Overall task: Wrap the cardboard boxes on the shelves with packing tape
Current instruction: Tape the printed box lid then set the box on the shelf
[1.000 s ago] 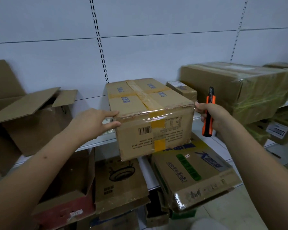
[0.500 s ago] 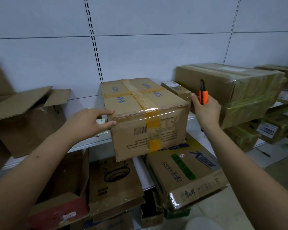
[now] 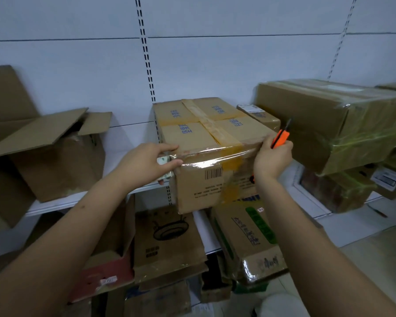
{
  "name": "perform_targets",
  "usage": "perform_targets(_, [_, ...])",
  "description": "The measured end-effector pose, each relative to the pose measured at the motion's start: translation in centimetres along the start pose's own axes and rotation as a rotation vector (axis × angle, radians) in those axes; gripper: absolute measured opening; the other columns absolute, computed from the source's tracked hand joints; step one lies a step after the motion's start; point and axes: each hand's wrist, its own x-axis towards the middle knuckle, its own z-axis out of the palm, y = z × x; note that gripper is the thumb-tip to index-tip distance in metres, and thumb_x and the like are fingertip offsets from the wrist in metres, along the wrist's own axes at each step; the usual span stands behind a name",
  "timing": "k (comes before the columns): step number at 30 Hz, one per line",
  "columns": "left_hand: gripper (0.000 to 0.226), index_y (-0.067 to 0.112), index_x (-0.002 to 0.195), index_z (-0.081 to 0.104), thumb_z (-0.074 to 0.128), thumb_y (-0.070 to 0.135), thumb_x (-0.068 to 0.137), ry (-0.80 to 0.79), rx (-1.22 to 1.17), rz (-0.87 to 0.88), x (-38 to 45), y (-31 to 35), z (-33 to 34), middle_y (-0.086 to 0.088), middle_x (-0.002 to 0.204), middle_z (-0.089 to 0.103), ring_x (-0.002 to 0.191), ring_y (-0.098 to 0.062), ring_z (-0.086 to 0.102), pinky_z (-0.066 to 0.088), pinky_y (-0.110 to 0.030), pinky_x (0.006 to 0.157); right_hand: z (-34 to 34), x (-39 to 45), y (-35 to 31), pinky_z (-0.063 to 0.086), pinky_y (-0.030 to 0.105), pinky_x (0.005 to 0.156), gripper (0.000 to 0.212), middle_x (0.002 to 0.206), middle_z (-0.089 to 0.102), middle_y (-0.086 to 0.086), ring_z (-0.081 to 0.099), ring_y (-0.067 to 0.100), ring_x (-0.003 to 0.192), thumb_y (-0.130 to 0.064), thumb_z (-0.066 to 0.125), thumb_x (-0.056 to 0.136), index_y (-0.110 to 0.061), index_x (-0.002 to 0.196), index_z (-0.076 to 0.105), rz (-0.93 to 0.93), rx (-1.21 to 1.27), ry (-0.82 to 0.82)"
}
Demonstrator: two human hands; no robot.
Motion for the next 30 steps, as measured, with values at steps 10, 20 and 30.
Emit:
perform_targets(10, [0.06, 0.032, 0.146, 0.047, 0.059, 0.054, 0.092, -0.062, 0.006, 0.075, 0.3, -1.5, -0.8, 0.006, 0.144, 0.055, 0.128, -0.012, 0.052, 0.04, -0.025, 0.095, 3.6, -11.7, 0.4, 0.034, 0.02, 0.05, 0.038, 0.069, 0.053, -0.006, 0.051, 0.007, 0.059, -0.054, 0.046, 0.098, -0.017, 0.092, 0.052, -0.226, -0.075, -0.197])
perform_targets(20, [0.064, 0.031, 0.14, 0.042, 0.071, 0.047, 0.085, -0.267, -0.399, 0.206, 1.8, -5.7, -1.4, 0.017, 0.117, 0.065, 0.108, -0.002, 0.057, 0.039, -0.009, 0.087, 5.2, -15.0, -0.3, 0.035, 0.025, 0.056, 0.04, 0.062, 0.048, -0.004, 0.043, 0.009, 0.053, -0.049, 0.054, 0.096, -0.02, 0.069, 0.051, -0.167, -0.001, -0.144])
perform_targets(30, [0.053, 0.026, 0.111, 0.043, 0.062, 0.067, 0.084, -0.144, -0.18, 0.228, 2.4, -7.8, -0.7, 0.009, 0.086, 0.06, 0.045, -0.006, 0.065, 0.06, -0.036, 0.058, 7.8, -16.3, -4.2, 0.032, 0.03, 0.054, 0.039, 0.056, 0.047, -0.005, 0.045, 0.015, 0.051, -0.041, 0.057, 0.091, -0.024, 0.059, 0.044, -0.151, -0.465, 0.1])
